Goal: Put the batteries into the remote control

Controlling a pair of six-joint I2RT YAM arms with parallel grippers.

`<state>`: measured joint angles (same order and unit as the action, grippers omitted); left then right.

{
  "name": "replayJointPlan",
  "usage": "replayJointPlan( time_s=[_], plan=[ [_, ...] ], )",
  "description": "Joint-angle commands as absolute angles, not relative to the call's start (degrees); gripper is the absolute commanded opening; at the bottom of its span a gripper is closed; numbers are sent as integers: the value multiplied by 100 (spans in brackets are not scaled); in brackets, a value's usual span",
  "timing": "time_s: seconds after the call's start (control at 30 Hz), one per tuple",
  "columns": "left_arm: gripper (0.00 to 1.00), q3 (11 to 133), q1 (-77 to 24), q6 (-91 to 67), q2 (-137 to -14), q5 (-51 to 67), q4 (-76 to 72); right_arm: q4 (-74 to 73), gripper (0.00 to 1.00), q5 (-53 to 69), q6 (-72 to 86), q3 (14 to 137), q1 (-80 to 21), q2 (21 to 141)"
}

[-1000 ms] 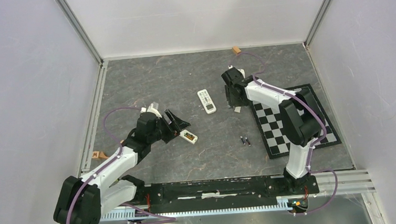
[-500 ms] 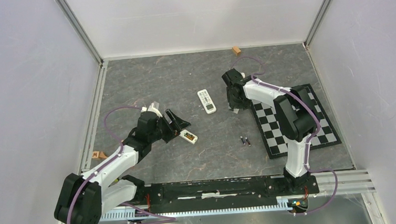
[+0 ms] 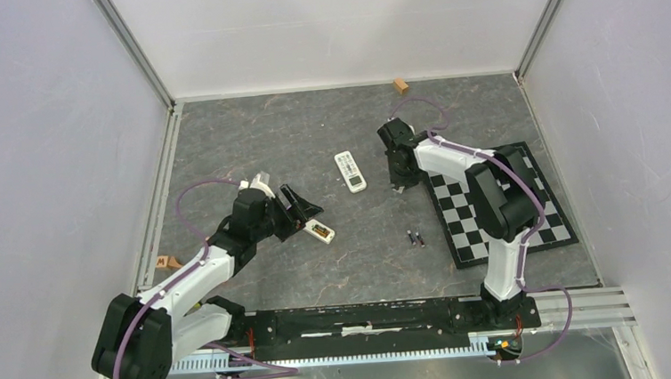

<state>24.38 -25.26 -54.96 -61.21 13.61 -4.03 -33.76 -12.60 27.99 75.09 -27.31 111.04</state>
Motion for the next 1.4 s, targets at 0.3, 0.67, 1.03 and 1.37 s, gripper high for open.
replayJointPlan(
  time_s=[0.3, 0.67, 1.03, 1.37],
  plan=[
    [85, 2560, -2550, -5216, -6123, 1324, -692, -3396, 31, -162, 1071, 5946, -2749, 10166],
    [85, 2660, -2549, -5150, -6189, 1345, -678, -3407, 42, -597, 1274, 5905, -2769, 9652],
    [85, 2689, -2541, -5085, -6088, 1249, -507, -3215, 67, -1126, 3267, 5683, -2773, 9482],
    [86, 2715, -2538, -5027, -6017, 1143, -396, -2817, 69, -1050, 3812, 5561, -2768, 9667]
  ],
)
